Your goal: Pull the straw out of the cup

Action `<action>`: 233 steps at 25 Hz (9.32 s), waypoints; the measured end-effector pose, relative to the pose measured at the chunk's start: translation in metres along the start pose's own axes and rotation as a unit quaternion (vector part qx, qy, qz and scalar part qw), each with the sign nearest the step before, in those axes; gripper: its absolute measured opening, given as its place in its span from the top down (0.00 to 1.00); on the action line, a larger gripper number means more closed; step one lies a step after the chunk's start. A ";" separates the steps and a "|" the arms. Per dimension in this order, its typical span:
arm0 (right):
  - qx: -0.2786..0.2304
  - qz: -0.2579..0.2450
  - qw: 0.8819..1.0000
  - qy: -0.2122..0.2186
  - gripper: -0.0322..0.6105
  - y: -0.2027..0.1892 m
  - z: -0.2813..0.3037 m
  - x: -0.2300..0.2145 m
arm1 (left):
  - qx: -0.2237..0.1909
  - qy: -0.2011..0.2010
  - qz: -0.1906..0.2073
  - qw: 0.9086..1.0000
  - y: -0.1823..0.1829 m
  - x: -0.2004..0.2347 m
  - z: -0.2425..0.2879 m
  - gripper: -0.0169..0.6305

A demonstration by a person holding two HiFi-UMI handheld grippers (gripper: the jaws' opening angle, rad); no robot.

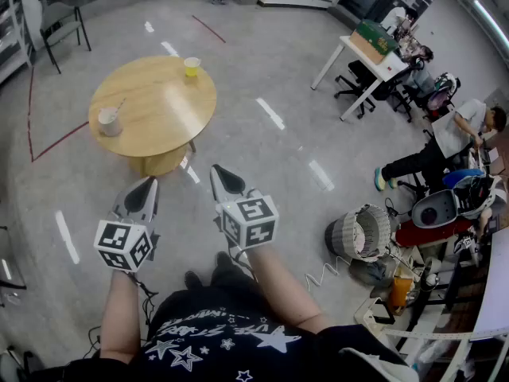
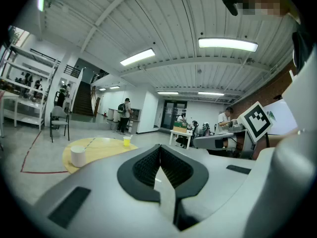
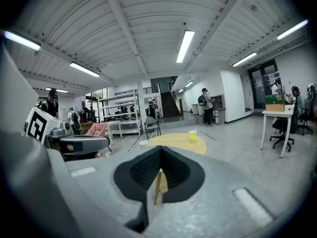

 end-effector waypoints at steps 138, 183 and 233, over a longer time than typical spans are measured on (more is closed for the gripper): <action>0.146 0.007 0.986 0.082 0.70 0.058 0.564 -0.366 | 0.125 0.088 -0.106 0.983 0.021 0.283 0.526 0.96; 0.159 -0.043 0.986 0.034 0.89 0.080 0.571 -0.319 | 0.103 0.098 -0.114 0.983 0.028 0.309 0.462 0.96; 0.055 -0.002 0.996 0.064 0.89 0.051 0.224 -0.248 | 0.064 0.056 -0.045 0.995 0.016 0.072 0.302 0.96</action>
Point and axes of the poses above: the fingertips, and each gripper's own axes: z forward along the fingers, x to its left, y out of its top, the point moved 10 cm from there along -z, backward along the fingers, and after that the axes turned 3 degrees about y, right-handed, at the moved point
